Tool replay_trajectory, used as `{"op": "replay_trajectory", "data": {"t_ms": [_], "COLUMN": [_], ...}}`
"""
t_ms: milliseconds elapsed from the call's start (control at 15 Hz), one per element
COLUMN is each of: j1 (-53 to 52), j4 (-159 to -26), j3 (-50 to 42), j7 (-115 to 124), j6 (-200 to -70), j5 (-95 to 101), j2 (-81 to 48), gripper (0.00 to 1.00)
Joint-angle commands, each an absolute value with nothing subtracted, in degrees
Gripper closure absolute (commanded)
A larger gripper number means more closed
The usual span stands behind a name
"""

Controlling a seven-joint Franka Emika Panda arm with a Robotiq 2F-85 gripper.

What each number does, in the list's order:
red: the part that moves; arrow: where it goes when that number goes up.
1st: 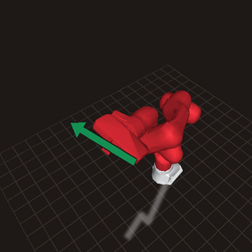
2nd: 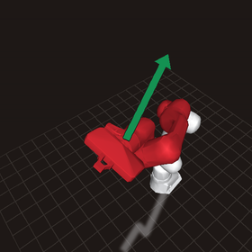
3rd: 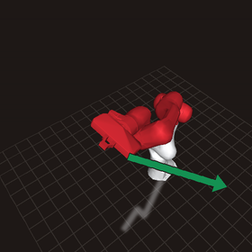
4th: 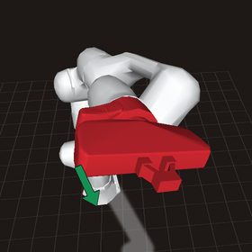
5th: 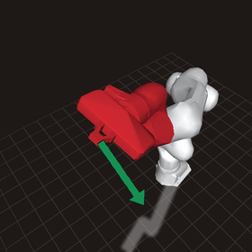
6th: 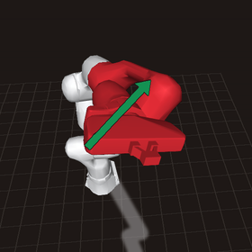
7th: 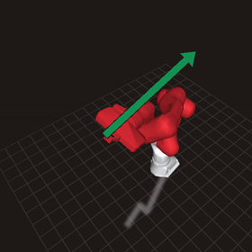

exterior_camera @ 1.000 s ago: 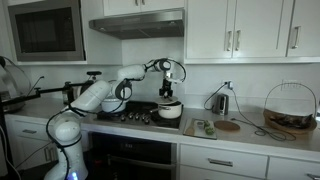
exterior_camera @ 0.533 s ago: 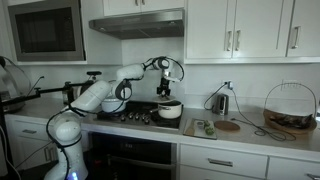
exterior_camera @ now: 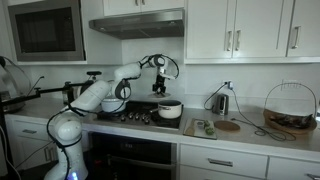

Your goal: Remove the lid from the white pot on the right side of the stove

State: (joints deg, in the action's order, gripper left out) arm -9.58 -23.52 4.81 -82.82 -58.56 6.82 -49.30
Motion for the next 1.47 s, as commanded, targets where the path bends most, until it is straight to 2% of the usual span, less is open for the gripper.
{"op": "replay_trajectory", "data": {"t_ms": [0, 867, 933, 1000, 1067, 1200, 1267, 1333, 1400], "j1": [-11.34, -18.91, -19.81, -20.1, -21.03, -22.07, -22.05, -22.79, -23.01], "j4": [-25.22, -25.56, -20.02, -25.69, -20.09, -19.96, -25.32, -19.98, -19.98], "j3": [5.17, 6.2, 6.11, 6.44, 6.32, 6.36, 6.59, 6.38, 6.51], "j7": [-81.95, -83.54, -84.09, -83.85, -84.26, -84.42, -84.16, -84.52, -84.46], "j6": [-58.03, -55.26, -52.32, -54.04, -51.0, -49.67, -51.32, -48.85, -48.59], "j5": [6.67, 6.42, 6.45, 6.41, 6.72, 6.96, 6.78, 7.06, 6.9], "j2": [-46.72, -46.66, -49.97, -47.17, -50.53, -51.33, -48.88, -52.33, -52.78], "gripper": [1.0, 1.0, 1.0, 1.0, 1.0, 1.0, 1.0, 1.0, 1.0]}}
